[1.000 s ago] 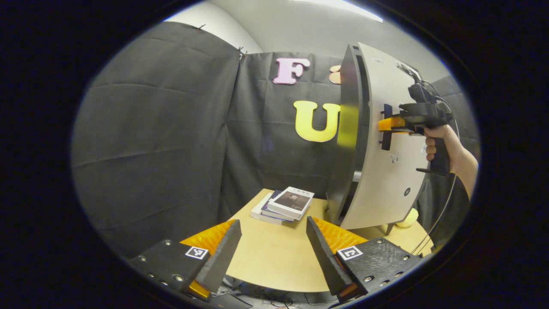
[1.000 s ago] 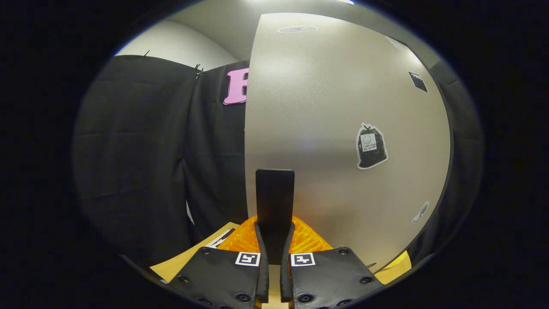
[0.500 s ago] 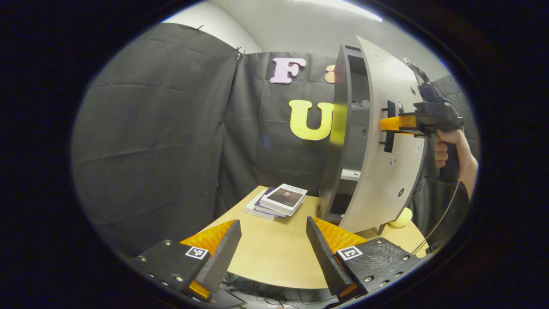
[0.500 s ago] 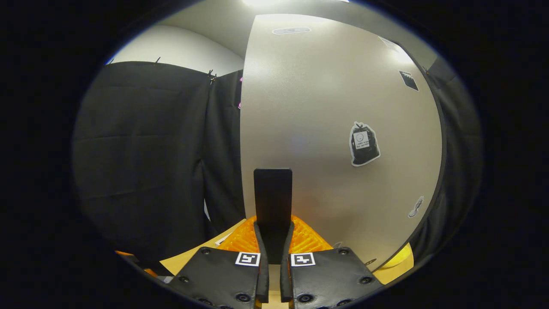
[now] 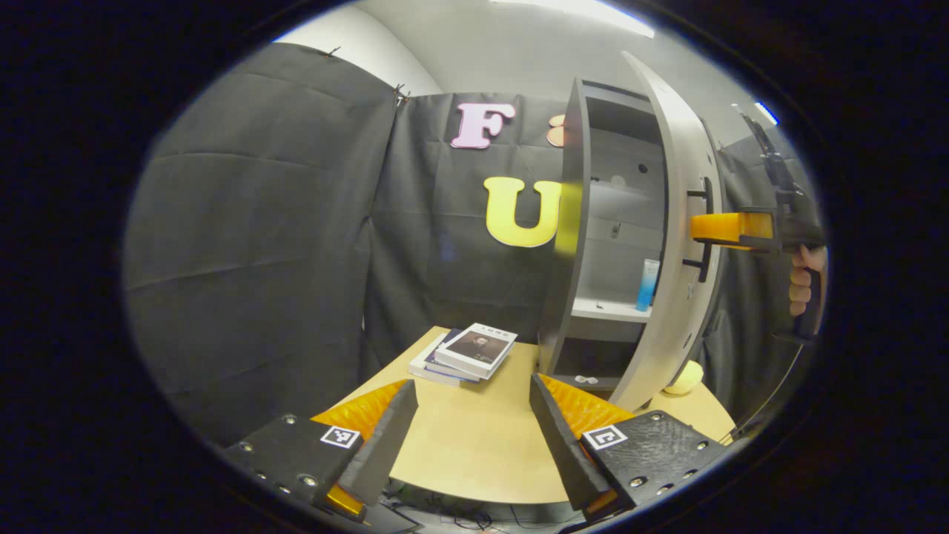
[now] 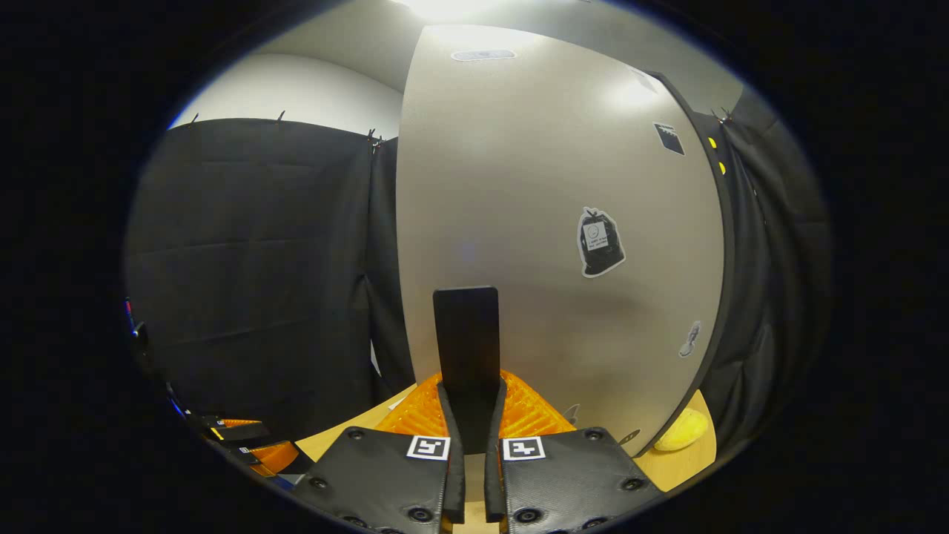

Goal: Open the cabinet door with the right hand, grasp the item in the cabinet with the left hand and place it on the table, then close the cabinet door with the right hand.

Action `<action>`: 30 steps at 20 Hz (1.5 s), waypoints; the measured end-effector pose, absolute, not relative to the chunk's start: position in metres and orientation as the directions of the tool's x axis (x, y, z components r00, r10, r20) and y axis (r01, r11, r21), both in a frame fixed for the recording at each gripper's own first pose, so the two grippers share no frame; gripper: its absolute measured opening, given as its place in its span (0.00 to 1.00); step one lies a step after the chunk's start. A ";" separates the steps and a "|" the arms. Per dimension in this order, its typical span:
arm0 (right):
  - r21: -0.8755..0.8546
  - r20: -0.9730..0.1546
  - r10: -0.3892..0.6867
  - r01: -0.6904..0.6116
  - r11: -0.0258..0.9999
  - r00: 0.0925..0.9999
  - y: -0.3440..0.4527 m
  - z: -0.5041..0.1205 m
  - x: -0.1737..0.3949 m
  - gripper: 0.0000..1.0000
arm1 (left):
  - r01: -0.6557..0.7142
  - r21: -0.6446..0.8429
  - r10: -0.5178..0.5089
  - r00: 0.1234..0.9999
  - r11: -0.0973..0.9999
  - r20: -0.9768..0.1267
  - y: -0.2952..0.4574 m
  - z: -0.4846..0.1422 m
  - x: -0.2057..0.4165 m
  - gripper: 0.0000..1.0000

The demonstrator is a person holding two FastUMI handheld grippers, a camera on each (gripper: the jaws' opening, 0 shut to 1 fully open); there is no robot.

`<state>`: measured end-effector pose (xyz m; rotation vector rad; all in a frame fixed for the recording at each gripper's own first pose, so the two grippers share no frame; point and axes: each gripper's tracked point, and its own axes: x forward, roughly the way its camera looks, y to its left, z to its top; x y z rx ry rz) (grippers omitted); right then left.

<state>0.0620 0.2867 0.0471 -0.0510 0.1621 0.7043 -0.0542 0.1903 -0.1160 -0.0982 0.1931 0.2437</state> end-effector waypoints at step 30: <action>0.154 -0.164 0.397 -0.374 0.915 0.903 0.213 0.051 0.054 0.11 | 0.118 -0.080 -0.133 0.966 0.990 -0.220 0.059 -0.141 0.033 0.91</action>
